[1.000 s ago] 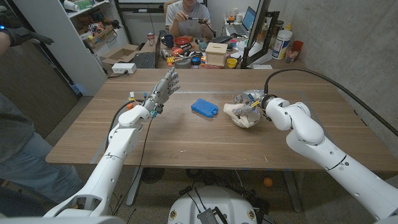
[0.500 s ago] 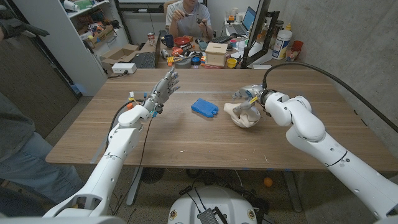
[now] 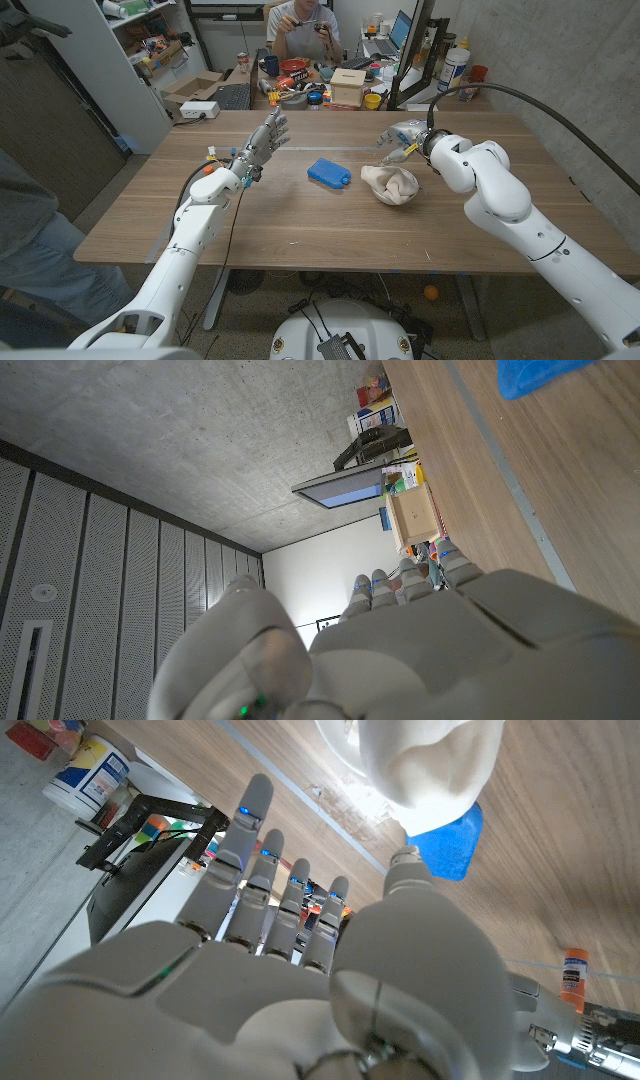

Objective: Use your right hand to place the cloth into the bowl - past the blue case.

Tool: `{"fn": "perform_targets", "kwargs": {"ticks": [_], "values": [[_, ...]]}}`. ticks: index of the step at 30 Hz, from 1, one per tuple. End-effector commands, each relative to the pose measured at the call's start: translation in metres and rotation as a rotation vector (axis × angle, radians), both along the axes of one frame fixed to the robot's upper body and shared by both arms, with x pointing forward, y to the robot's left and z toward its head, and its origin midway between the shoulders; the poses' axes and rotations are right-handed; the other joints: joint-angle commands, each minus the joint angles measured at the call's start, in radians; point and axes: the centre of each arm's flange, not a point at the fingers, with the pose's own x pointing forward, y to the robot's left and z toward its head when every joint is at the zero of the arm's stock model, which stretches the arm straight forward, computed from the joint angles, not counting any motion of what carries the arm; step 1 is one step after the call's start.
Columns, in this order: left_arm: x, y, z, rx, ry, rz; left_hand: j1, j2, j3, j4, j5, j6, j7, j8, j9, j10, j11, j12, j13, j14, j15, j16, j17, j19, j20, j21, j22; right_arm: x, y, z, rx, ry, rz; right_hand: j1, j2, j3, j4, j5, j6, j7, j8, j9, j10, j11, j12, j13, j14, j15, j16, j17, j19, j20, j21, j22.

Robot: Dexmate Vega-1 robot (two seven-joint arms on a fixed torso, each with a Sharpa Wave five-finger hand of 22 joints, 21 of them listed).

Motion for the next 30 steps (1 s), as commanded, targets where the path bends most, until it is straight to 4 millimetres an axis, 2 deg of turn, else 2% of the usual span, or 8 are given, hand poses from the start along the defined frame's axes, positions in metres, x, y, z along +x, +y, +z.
{"fn": "perform_targets", "kwargs": {"ticks": [1, 5, 10, 15, 20, 23, 28, 30], "values": [[-0.001, 0.001, 0.003, 0.004, -0.008, 0.002, 0.006, 0.008, -0.008, 0.004, -0.001, 0.002, 0.0, 0.003, 0.003, 0.003, 0.003, 0.002, 0.006, 0.002, 0.002, 0.0, 0.003, 0.003, 0.008, 0.0, 0.003, -0.017, -0.024, 0.019, 0.212, -0.175, 0.104, 0.012, 0.006, 0.001, -0.009, 0.012, 0.019, -0.003, 0.01, 0.001, 0.021, -0.009, 0.011, 0.0, 0.013, -0.009, 0.005, -0.002, 0.0, -0.016, -0.013, 0.005], [-0.002, 0.001, 0.003, 0.006, -0.01, 0.003, 0.006, 0.008, -0.009, 0.004, -0.002, 0.001, 0.001, 0.002, 0.003, 0.003, 0.003, 0.002, 0.006, 0.002, 0.001, 0.0, 0.003, 0.002, 0.006, 0.0, 0.003, -0.016, -0.035, 0.016, 0.326, -0.229, 0.167, 0.008, 0.001, -0.006, -0.008, 0.016, 0.031, -0.012, 0.016, 0.006, 0.028, -0.014, 0.014, -0.001, -0.01, 0.009, -0.004, -0.008, -0.027, -0.001, -0.031, 0.005], [-0.003, 0.0, 0.005, 0.01, -0.015, 0.003, 0.007, 0.009, -0.01, 0.004, -0.002, 0.001, 0.001, 0.002, 0.003, 0.003, 0.002, 0.002, 0.006, 0.001, -0.002, 0.0, 0.003, -0.006, -0.006, -0.003, 0.003, -0.013, -0.043, 0.01, 0.437, -0.325, 0.259, -0.026, -0.006, -0.025, 0.008, 0.02, 0.056, -0.014, 0.025, 0.012, 0.035, -0.024, 0.016, -0.006, -0.034, 0.024, -0.01, -0.014, -0.058, 0.025, -0.056, 0.005], [-0.007, 0.0, 0.008, 0.016, -0.025, 0.003, 0.007, 0.009, -0.011, 0.004, -0.002, 0.001, 0.001, 0.002, 0.003, 0.003, 0.003, 0.002, 0.006, 0.001, -0.003, 0.0, 0.003, -0.006, -0.005, -0.003, 0.003, -0.007, -0.045, 0.008, 0.522, -0.324, 0.304, -0.053, -0.009, -0.043, 0.02, 0.028, 0.026, -0.008, 0.007, 0.011, 0.008, -0.016, 0.003, -0.016, -0.095, 0.053, -0.019, -0.022, -0.113, 0.066, -0.1, 0.005], [-0.01, 0.0, 0.008, 0.019, -0.032, 0.003, 0.007, 0.01, -0.012, 0.004, -0.002, 0.001, 0.0, 0.002, 0.003, 0.004, -0.001, 0.002, 0.006, 0.001, -0.003, 0.0, 0.003, -0.009, -0.004, -0.004, 0.003, 0.0, -0.044, 0.005, 0.586, -0.307, 0.351, -0.066, -0.003, -0.05, 0.028, 0.032, -0.018, 0.01, -0.011, 0.011, -0.022, -0.013, -0.01, -0.022, -0.132, 0.056, -0.021, -0.025, -0.153, 0.083, -0.13, 0.005], [-0.013, 0.001, 0.009, 0.022, -0.033, -0.001, 0.008, 0.01, -0.012, 0.004, -0.002, 0.0, -0.001, 0.001, 0.003, 0.003, -0.002, 0.002, 0.006, 0.001, -0.003, 0.0, 0.003, -0.008, -0.005, -0.004, 0.003, 0.006, -0.045, 0.0, 0.705, -0.268, 0.404, -0.093, 0.005, -0.061, 0.043, 0.034, -0.05, 0.02, -0.018, 0.014, -0.049, -0.008, -0.021, -0.024, -0.17, 0.058, -0.023, -0.026, -0.188, 0.094, -0.155, 0.006], [-0.017, 0.004, 0.01, 0.029, -0.044, 0.006, 0.008, 0.01, -0.014, 0.004, -0.002, -0.001, -0.001, 0.0, 0.003, 0.002, 0.0, 0.002, 0.006, -0.004, -0.006, -0.002, 0.003, -0.002, 0.008, -0.002, 0.003, 0.014, -0.051, -0.005, 0.861, -0.212, 0.473, -0.131, 0.016, -0.072, 0.065, 0.032, -0.065, 0.024, -0.017, 0.018, -0.063, 0.002, -0.024, -0.024, -0.193, 0.073, -0.02, -0.026, -0.198, 0.102, -0.171, 0.007], [-0.019, 0.005, 0.011, 0.032, -0.048, 0.009, 0.009, 0.011, -0.015, 0.004, -0.002, -0.001, -0.001, 0.0, 0.003, 0.003, 0.002, 0.002, 0.006, -0.003, -0.008, -0.002, 0.002, -0.008, -0.008, -0.004, 0.003, 0.016, -0.052, -0.006, 0.913, -0.191, 0.512, -0.147, 0.018, -0.078, 0.073, 0.03, -0.072, 0.034, -0.018, 0.018, -0.066, 0.009, -0.025, -0.025, -0.197, 0.073, -0.017, -0.026, -0.211, 0.1, -0.181, 0.007]]}}
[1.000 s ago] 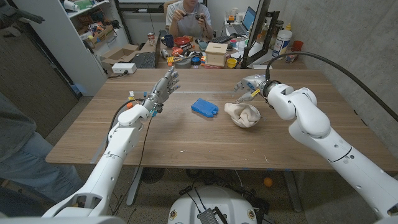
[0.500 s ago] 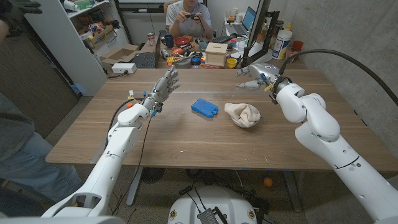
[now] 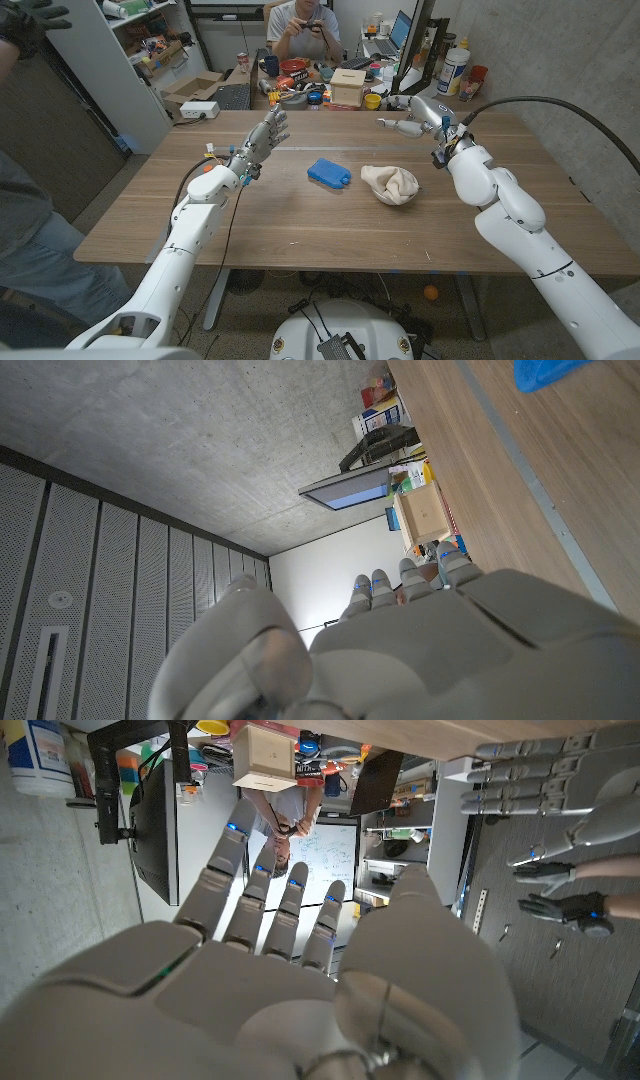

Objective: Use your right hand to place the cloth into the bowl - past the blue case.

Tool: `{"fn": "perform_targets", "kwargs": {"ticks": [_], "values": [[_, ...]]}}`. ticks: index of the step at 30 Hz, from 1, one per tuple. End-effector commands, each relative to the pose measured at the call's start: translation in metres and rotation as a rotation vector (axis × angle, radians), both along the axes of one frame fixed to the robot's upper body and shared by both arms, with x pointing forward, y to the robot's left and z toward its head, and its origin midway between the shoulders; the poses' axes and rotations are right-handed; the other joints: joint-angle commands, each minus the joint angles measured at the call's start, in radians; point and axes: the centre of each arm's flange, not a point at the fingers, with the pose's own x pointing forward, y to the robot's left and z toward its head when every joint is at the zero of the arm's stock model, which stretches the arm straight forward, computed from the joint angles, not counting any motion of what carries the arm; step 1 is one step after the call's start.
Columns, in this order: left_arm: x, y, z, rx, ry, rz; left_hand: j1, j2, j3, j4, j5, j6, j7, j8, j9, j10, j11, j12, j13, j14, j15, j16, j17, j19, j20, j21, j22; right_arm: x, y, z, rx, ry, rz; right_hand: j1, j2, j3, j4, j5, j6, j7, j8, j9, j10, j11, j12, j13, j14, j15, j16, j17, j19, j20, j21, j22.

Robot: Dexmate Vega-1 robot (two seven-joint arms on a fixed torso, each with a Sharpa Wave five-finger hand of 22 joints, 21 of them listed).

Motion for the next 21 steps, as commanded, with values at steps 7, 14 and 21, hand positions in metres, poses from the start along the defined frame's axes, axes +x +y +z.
{"fn": "perform_targets", "kwargs": {"ticks": [7, 14, 21], "values": [[-0.016, 0.009, 0.006, 0.025, -0.027, 0.008, 0.007, 0.008, -0.01, 0.004, -0.003, 0.0, 0.001, 0.0, 0.003, 0.004, 0.004, 0.002, 0.006, -0.007, -0.013, -0.003, 0.002, -0.02, -0.042, -0.005, 0.003, 0.026, -0.012, -0.019, 0.346, 0.07, 0.333, -0.064, 0.028, -0.016, 0.033, -0.007, -0.03, 0.06, 0.006, 0.001, -0.016, 0.037, -0.006, -0.01, -0.047, -0.058, 0.01, 0.001, -0.123, -0.167, -0.087, 0.009], [-0.024, 0.015, 0.005, 0.033, -0.036, 0.015, 0.007, 0.009, -0.011, 0.004, -0.003, -0.001, 0.0, 0.0, 0.003, 0.004, 0.003, 0.001, 0.006, -0.009, -0.014, -0.003, 0.002, -0.023, -0.035, -0.005, 0.003, 0.032, -0.011, -0.025, 0.417, 0.083, 0.436, -0.079, 0.033, -0.021, 0.039, -0.01, -0.034, 0.067, 0.007, 0.001, -0.023, 0.039, -0.008, -0.01, -0.076, -0.059, 0.004, 0.002, -0.156, -0.165, -0.106, 0.011], [-0.032, 0.018, 0.01, 0.04, -0.061, 0.022, 0.009, 0.012, -0.018, 0.004, -0.004, 0.004, 0.002, 0.001, 0.003, 0.008, 0.0, 0.002, 0.006, -0.014, -0.03, -0.004, 0.001, -0.058, -0.122, -0.011, 0.005, 0.034, -0.01, -0.03, 0.488, 0.073, 0.534, -0.086, 0.042, -0.021, 0.042, -0.012, -0.059, 0.077, -0.002, -0.002, -0.032, 0.054, -0.012, -0.012, -0.09, -0.062, 0.006, 0.003, -0.17, -0.17, -0.116, 0.012]]}}
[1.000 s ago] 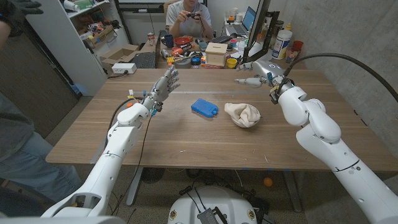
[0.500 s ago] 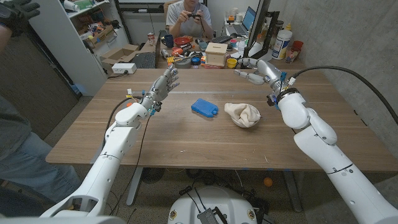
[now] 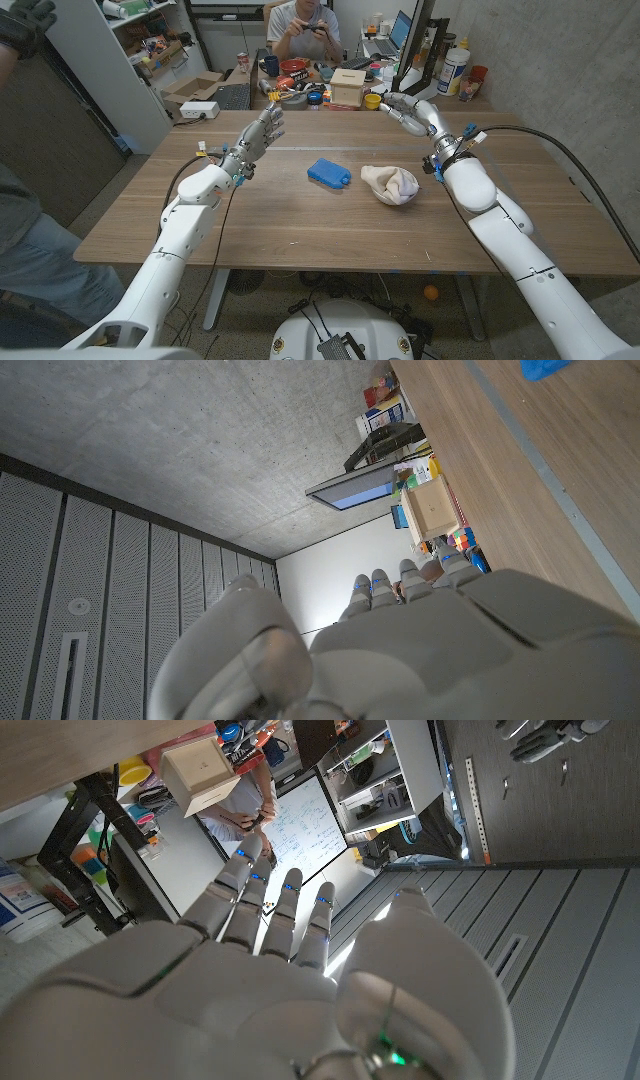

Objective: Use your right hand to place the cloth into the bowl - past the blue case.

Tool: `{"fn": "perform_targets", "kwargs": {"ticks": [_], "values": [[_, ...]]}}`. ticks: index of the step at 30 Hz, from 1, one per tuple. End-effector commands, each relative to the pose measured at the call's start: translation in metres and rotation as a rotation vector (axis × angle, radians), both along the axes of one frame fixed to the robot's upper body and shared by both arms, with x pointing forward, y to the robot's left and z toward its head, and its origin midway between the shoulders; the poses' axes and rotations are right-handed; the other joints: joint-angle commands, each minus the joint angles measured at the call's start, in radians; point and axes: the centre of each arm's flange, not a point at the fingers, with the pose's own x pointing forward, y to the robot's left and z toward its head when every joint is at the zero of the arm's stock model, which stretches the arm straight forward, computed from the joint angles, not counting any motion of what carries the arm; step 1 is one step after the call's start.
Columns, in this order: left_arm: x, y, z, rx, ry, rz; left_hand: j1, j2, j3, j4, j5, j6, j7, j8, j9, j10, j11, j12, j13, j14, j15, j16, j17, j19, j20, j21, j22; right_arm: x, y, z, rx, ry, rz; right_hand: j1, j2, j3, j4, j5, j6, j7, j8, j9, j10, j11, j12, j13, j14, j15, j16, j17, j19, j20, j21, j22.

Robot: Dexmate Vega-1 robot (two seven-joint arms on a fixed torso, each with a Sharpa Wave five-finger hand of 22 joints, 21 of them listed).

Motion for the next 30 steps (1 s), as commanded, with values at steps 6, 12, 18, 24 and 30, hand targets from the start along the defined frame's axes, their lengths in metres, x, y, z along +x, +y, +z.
{"fn": "perform_targets", "kwargs": {"ticks": [6, 12, 18, 24, 30], "values": [[-0.018, 0.007, 0.015, 0.025, -0.054, -0.007, 0.005, 0.009, -0.011, 0.002, -0.004, 0.005, 0.002, 0.001, 0.003, 0.004, -0.008, 0.002, 0.005, -0.008, -0.017, -0.004, 0.002, -0.016, -0.034, -0.005, 0.005, 0.006, 0.005, -0.014, 0.22, -0.023, 0.226, -0.002, 0.009, 0.002, 0.006, 0.0, -0.019, 0.018, -0.003, -0.004, 0.008, 0.024, 0.003, -0.002, 0.005, -0.014, 0.008, 0.003, 0.01, -0.024, -0.001, 0.004], [-0.022, 0.012, 0.016, 0.038, -0.064, -0.022, 0.006, 0.01, -0.012, 0.002, -0.004, 0.005, 0.001, 0.001, 0.003, 0.003, -0.012, 0.001, 0.005, -0.01, -0.021, -0.005, 0.002, -0.016, -0.025, -0.003, 0.005, 0.001, 0.013, -0.023, 0.267, -0.051, 0.248, -0.004, 0.008, 0.0, 0.005, -0.002, -0.02, 0.023, -0.002, -0.006, 0.024, 0.031, 0.008, -0.005, 0.02, -0.018, 0.015, 0.002, 0.019, -0.029, 0.0, 0.004], [-0.029, 0.02, 0.019, 0.044, -0.085, -0.034, 0.006, 0.011, -0.013, 0.002, -0.004, 0.005, -0.001, 0.0, 0.003, 0.004, -0.012, 0.001, 0.005, -0.01, -0.023, -0.004, 0.002, -0.016, -0.014, -0.002, 0.005, -0.005, 0.023, -0.031, 0.302, -0.071, 0.244, -0.007, 0.007, -0.002, 0.005, -0.003, -0.016, 0.028, 0.0, -0.008, 0.035, 0.032, 0.011, -0.008, 0.025, -0.024, 0.016, 0.001, 0.022, -0.031, -0.001, 0.005], [-0.036, 0.02, 0.02, 0.058, -0.096, -0.058, 0.007, 0.012, -0.014, 0.002, -0.004, 0.005, -0.002, 0.0, 0.003, 0.004, -0.012, 0.001, 0.005, -0.01, -0.023, -0.004, 0.002, -0.016, -0.008, -0.001, 0.005, -0.013, 0.032, -0.036, 0.313, -0.057, 0.242, -0.008, 0.008, -0.002, 0.005, -0.003, -0.016, 0.028, 0.001, -0.008, 0.037, 0.031, 0.01, -0.009, 0.025, -0.026, 0.016, 0.001, 0.02, -0.03, -0.002, 0.005], [-0.035, 0.017, 0.014, 0.054, -0.091, -0.079, 0.007, 0.013, -0.015, 0.002, -0.004, 0.006, -0.003, 0.0, 0.003, 0.002, -0.013, 0.0, 0.005, -0.011, -0.023, -0.005, 0.002, -0.017, -0.005, 0.0, 0.005, -0.014, 0.035, -0.041, 0.288, -0.028, 0.229, -0.01, 0.009, -0.002, 0.006, -0.003, -0.013, 0.028, 0.002, -0.009, 0.038, 0.03, 0.01, -0.011, 0.027, -0.024, 0.017, 0.0, 0.016, -0.027, -0.005, 0.005]]}}
